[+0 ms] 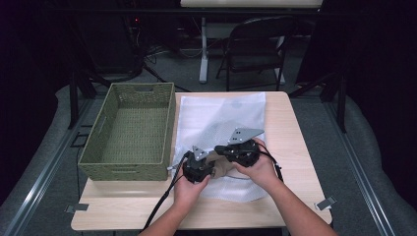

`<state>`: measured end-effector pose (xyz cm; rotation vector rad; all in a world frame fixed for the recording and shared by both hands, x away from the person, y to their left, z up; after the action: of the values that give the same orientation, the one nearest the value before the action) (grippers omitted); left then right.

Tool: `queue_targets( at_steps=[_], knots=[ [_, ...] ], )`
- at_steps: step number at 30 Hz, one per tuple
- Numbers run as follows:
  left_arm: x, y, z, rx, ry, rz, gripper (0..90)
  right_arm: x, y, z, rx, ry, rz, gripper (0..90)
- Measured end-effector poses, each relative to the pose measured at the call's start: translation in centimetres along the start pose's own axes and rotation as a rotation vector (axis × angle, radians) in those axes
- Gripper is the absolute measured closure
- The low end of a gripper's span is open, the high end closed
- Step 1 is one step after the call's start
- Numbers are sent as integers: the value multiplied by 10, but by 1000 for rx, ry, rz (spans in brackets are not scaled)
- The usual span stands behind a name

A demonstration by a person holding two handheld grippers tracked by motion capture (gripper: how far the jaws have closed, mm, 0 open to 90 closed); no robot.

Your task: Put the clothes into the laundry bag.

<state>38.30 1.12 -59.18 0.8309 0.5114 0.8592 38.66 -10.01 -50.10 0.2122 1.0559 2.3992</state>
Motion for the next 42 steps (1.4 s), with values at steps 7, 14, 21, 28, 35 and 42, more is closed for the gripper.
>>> queue_targets(
  at_steps=[7, 14, 21, 28, 35, 42],
  knots=[
    [-3, 6, -4, 2, -13, -24, 563, -1, 0, -1, 5, 0, -2, 879],
    [-6, 17, -11, 25, -59, -22, 488, -2, 0, -2, 7, -5, -10, 879],
    [-7, 29, -18, 35, -67, -47, 478, -2, 0, -2, 10, -3, -8, 879],
    [-4, 41, -31, 69, -104, -55, 472, -1, 0, -3, 17, -3, -9, 878],
    [8, 60, -45, 59, -94, -70, 467, 2, -2, -9, 31, -5, -6, 876],
    [20, 70, -58, 55, -71, -62, 467, 4, -6, -20, 54, -15, -9, 870]
  ],
)
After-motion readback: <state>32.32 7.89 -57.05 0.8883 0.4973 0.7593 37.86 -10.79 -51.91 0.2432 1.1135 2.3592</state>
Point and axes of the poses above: each handheld gripper's, and its own axes: y roughly backward along the jaws, z roughly out of its top, x roughly to its left, the point moved 6 cm from there along -y, roughly forward along the jaws, and after that the axes turned 14 degrees about x, right-handed, at the moved point
